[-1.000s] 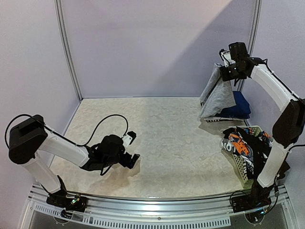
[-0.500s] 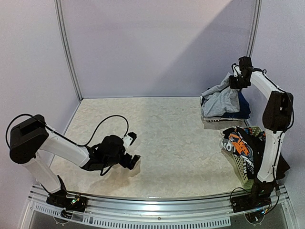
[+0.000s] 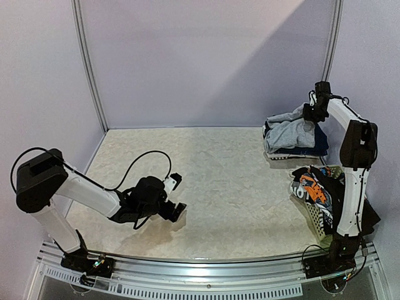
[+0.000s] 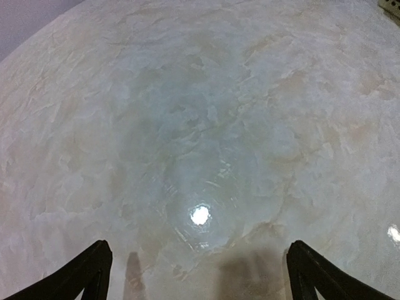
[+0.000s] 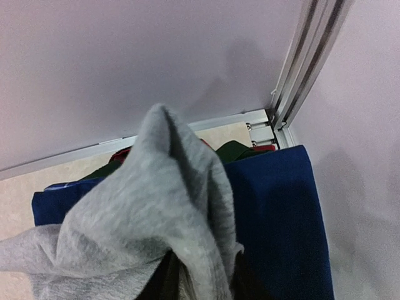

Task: Fold and stack the mixed laundry pile
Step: Move the square-folded tank top to the corner of the board.

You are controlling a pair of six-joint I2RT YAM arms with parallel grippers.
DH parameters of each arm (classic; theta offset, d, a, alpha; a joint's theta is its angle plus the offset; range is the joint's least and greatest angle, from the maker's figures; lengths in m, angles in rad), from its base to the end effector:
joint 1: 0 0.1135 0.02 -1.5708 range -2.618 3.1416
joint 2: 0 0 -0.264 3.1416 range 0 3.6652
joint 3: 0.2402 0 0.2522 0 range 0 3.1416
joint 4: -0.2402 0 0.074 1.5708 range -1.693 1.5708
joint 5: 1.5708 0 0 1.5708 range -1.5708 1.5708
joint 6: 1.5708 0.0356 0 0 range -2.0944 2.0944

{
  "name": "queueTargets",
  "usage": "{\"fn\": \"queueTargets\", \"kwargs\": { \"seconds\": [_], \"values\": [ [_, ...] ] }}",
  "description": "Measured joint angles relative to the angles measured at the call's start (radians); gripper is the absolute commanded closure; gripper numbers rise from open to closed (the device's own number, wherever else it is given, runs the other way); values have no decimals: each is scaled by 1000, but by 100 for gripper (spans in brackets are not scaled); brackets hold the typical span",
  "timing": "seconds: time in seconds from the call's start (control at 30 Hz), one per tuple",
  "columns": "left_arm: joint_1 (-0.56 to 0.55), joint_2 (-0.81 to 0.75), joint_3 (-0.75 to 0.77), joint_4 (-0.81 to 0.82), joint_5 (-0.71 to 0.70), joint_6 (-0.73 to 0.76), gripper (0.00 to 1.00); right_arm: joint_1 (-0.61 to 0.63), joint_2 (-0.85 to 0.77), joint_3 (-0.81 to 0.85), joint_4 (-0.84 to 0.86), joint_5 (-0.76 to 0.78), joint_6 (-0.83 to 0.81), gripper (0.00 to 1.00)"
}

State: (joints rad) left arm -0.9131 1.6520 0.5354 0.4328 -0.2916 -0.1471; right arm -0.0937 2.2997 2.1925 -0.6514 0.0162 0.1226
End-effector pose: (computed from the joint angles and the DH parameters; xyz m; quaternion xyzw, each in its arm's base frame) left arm 0.1833 -0.2206 0.1145 0.2762 0.8522 -0.1014 0.4326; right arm 0.5230 -0.0497 0.2685 0.1023 0.9129 -0.0017 0.3951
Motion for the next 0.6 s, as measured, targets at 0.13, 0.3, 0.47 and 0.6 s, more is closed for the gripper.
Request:
{"fn": "queueTargets", "kwargs": {
  "seconds": [0.13, 0.3, 0.47, 0.6],
  "values": [
    [0, 5, 5, 0, 14, -4, 0, 0, 0, 10, 24, 4, 29, 65],
    [0, 5, 5, 0, 27, -10, 0, 0, 0, 13, 44, -40, 55, 61],
    [0, 5, 6, 0, 49, -17, 0, 0, 0, 12, 45, -111, 89, 36],
    [0, 5, 21, 0, 77, -22, 1, 9, -47, -78, 61, -147, 118, 13]
  ]
}}
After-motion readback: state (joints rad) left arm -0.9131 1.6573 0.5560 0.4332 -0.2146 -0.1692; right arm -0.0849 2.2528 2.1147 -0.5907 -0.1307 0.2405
